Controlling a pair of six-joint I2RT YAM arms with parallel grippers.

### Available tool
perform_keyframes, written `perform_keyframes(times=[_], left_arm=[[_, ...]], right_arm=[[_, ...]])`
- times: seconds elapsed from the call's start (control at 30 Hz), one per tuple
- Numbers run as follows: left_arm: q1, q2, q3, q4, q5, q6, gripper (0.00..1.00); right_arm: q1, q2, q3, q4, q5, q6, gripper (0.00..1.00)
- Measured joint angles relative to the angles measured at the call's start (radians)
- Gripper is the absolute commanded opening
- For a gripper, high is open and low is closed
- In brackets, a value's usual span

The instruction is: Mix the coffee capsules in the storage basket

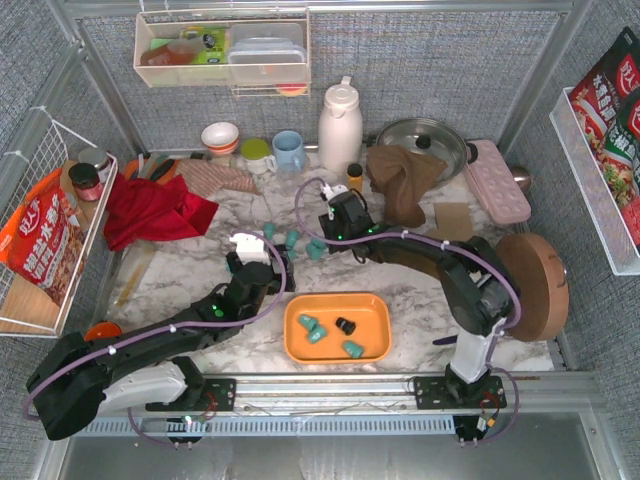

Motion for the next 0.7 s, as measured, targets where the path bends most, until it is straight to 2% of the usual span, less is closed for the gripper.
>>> perform_keyframes(times=[0.17, 0.33, 0.7], left_arm=[[0.004, -0.002, 0.000, -0.001, 0.000, -0.006, 0.99], [0.034, -0.002, 0.005, -0.009, 0.013, -0.038, 0.99], [0.135, 0.089, 0.079, -0.034, 0.159, -0.069, 0.99]], right_arm=[[0.000, -0.122, -0.038, -0.047, 0.002, 0.001, 0.30], [0.015, -0.310, -0.134, -0.135, -0.025, 0.005, 0.30], [0.135, -0.709, -0.333, -0.349, -0.108, 0.021, 0.31]])
